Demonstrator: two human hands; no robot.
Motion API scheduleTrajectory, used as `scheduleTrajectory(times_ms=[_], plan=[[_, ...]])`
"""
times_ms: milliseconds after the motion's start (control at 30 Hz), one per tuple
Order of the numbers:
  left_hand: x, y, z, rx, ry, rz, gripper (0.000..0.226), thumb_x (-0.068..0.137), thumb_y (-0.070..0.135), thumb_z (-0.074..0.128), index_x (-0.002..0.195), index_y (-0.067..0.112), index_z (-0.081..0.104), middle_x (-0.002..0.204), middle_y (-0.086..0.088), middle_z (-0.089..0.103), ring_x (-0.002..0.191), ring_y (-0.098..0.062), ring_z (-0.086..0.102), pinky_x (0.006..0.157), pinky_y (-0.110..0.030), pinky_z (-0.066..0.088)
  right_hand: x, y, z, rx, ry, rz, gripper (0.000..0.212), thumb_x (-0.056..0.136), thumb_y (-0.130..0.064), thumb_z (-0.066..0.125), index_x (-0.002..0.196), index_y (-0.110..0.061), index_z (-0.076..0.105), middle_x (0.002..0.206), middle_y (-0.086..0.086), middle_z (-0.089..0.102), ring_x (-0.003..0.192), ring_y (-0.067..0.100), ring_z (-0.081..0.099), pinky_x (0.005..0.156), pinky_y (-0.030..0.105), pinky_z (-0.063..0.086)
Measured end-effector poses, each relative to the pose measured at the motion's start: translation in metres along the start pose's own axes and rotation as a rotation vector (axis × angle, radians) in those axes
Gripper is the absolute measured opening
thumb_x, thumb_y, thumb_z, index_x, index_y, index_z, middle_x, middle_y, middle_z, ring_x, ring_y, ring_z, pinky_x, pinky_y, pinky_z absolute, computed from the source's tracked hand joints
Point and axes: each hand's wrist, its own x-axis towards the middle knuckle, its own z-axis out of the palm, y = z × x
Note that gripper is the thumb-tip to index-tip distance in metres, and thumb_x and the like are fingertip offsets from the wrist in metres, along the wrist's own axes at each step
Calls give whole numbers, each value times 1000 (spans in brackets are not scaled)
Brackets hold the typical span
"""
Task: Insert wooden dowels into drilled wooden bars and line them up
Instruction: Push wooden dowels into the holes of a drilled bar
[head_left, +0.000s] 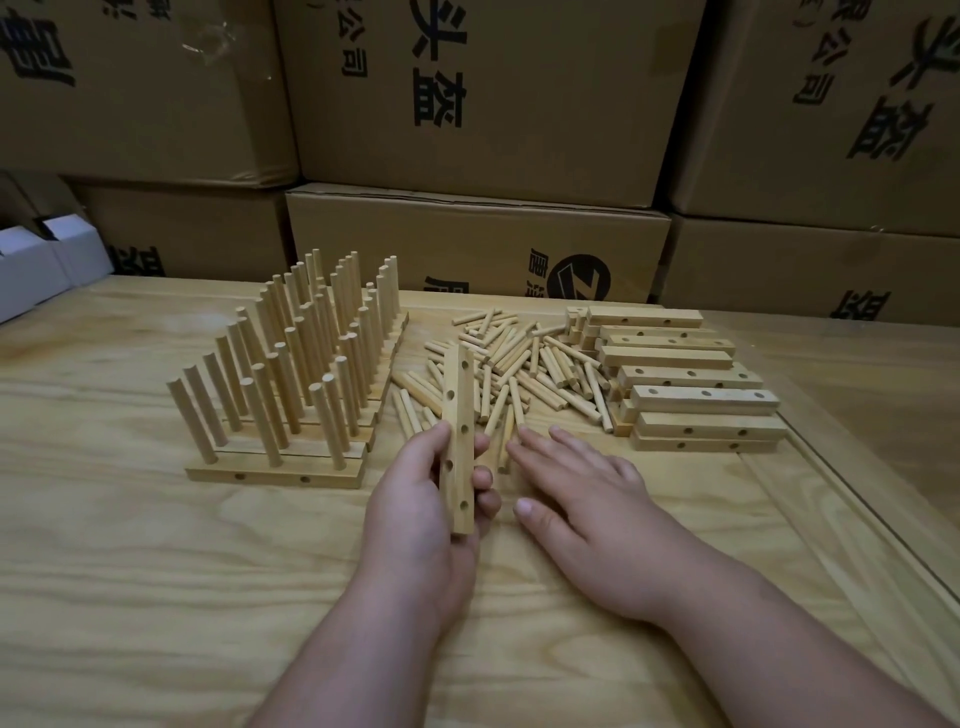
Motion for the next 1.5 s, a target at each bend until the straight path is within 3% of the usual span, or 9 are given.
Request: scheduleTrajectory(times_ms=[167, 267, 367, 600, 767, 967, 1200, 1367, 1500], plan=[[1, 1, 1, -34, 8, -33, 34, 101, 28, 50, 85, 3, 67, 63, -6, 57, 48, -13, 47, 44, -24, 39, 4, -15, 2, 35, 26, -110, 51, 98, -54, 32, 147, -43, 38, 155, -30, 31, 148, -3, 12, 115, 35, 12], [1, 1, 1, -45, 6, -20, 32, 102, 29, 46, 103, 5, 68, 67, -3, 57, 50, -13, 45, 44, -25, 37, 2, -12, -2, 68, 207, -96, 27, 93, -45, 49, 110, -33, 67, 108, -20, 62, 113, 4, 50, 101, 33, 35], [1, 2, 1, -43, 2, -10, 33, 103, 31, 45, 109, 9, 68, 67, -3, 56, 51, -13, 43, 47, -25, 35, 4, -8, -3, 71, 331, -26, 8, 91, -33, 61, 87, -30, 67, 82, -16, 57, 87, 4, 50, 79, 24, 40], [0, 1, 1, 2, 1, -18, 31, 101, 30, 50, 111, 9, 70, 69, -2, 56, 53, -14, 45, 51, -26, 37, 3, 3, -5, 15, 312, 204, 37, 85, -61, 61, 109, -35, 71, 95, -20, 48, 102, 8, 48, 92, 33, 44], [-1, 2, 1, 12, -14, -22, 27, 100, 28, 51, 110, 11, 69, 73, -4, 59, 54, -15, 49, 50, -27, 40, -4, 5, -7, 99, 205, 71, 16, 85, -53, 68, 92, -40, 70, 101, -25, 52, 106, -3, 44, 97, 30, 38], [-3, 1, 1, 101, -79, 70, 32, 103, 17, 51, 87, 35, 73, 74, -10, 65, 52, -16, 54, 48, -27, 46, -2, 10, -9, 301, 392, 163, 10, 93, -33, 64, 83, -36, 62, 82, -18, 62, 81, -1, 57, 65, 18, 40], [-6, 1, -8, 33, -418, -32, 54, 81, 23, 39, 123, 18, 73, 110, -22, 72, 80, -29, 69, 67, -35, 57, 0, 18, -8, 475, 557, 277, 9, 94, -31, 63, 85, -33, 64, 83, -27, 64, 77, -4, 59, 59, 9, 37], [-6, -2, -5, 85, -417, 48, 54, 78, 6, 54, 130, 15, 64, 112, -15, 75, 82, -23, 73, 65, -30, 56, 2, 22, -8, 596, 640, 342, 11, 97, -29, 60, 87, -30, 63, 82, -23, 68, 75, -1, 62, 62, 19, 40], [-5, -5, -2, 163, -254, 106, 44, 81, 48, 63, 112, 19, 74, 84, -4, 68, 69, -14, 65, 59, -28, 51, 3, 22, -9, 664, 681, 367, 11, 98, -26, 59, 89, -27, 63, 80, -20, 69, 70, 0, 63, 63, 23, 42]])
